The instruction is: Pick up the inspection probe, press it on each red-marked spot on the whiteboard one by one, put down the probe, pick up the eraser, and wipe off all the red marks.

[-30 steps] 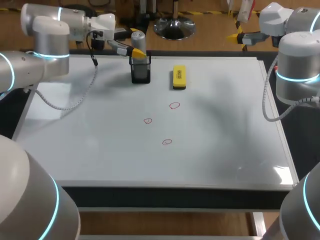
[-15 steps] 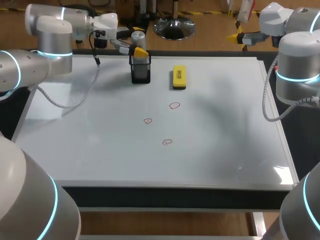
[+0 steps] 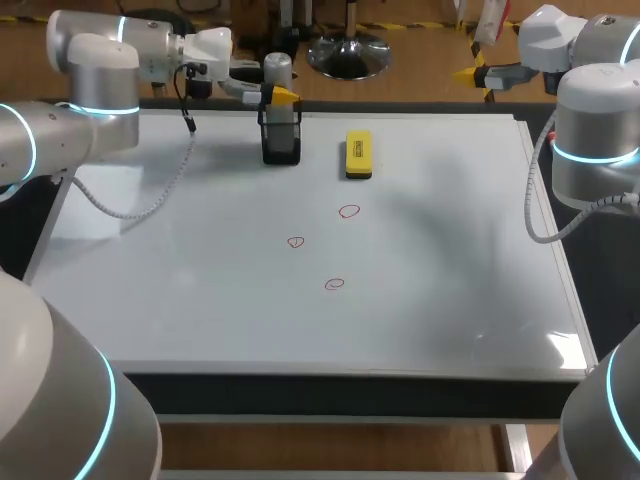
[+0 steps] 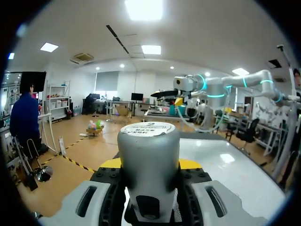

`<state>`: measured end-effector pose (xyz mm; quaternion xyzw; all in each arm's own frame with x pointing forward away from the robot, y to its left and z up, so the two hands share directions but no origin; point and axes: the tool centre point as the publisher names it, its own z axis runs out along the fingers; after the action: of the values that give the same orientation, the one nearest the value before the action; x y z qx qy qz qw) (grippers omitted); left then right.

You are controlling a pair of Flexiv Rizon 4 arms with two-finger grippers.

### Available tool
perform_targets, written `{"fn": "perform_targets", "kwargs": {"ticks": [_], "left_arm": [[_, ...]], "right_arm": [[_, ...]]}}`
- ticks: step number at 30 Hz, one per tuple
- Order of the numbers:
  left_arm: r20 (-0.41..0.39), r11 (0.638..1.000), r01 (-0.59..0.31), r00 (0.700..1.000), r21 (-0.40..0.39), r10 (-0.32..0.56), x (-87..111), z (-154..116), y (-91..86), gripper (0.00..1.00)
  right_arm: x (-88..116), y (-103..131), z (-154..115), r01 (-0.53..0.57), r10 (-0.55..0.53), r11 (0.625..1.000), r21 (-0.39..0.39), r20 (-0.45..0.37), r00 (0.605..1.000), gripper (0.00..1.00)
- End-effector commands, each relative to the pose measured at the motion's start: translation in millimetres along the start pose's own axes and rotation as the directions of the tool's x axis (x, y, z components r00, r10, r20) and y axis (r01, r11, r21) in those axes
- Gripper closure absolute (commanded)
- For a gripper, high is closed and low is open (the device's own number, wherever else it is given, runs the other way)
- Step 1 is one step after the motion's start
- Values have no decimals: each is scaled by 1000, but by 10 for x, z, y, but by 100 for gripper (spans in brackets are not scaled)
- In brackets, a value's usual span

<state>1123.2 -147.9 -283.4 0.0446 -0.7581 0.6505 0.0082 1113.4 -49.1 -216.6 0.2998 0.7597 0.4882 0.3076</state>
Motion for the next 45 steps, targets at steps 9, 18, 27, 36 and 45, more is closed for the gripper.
{"fn": "perform_targets", "kwargs": {"ticks": [9, 18, 27, 36, 45], "left_arm": [[-1, 999, -41, 999, 11, 41, 252, -55, -228, 100], [6, 998, -55, 999, 26, 54, 388, -80, -431, 100], [18, 996, -81, 997, 42, 81, 474, -112, -626, 100], [27, 992, -117, 993, 56, 115, 491, -144, -807, 100], [52, 986, -152, 988, 63, 148, 503, -244, -1025, 100]], "right_arm": [[-6, 0, 1, 0, 0, 1000, 1, -2, 1000, 0], [-6, 0, 1, 0, 0, 1000, 1, -2, 1000, 0], [-6, 0, 1, 0, 0, 1000, 1, -2, 1000, 0], [-6, 0, 1, 0, 0, 1000, 1, -2, 1000, 0], [-6, 0, 1, 0, 0, 1000, 1, -2, 1000, 0]]}}
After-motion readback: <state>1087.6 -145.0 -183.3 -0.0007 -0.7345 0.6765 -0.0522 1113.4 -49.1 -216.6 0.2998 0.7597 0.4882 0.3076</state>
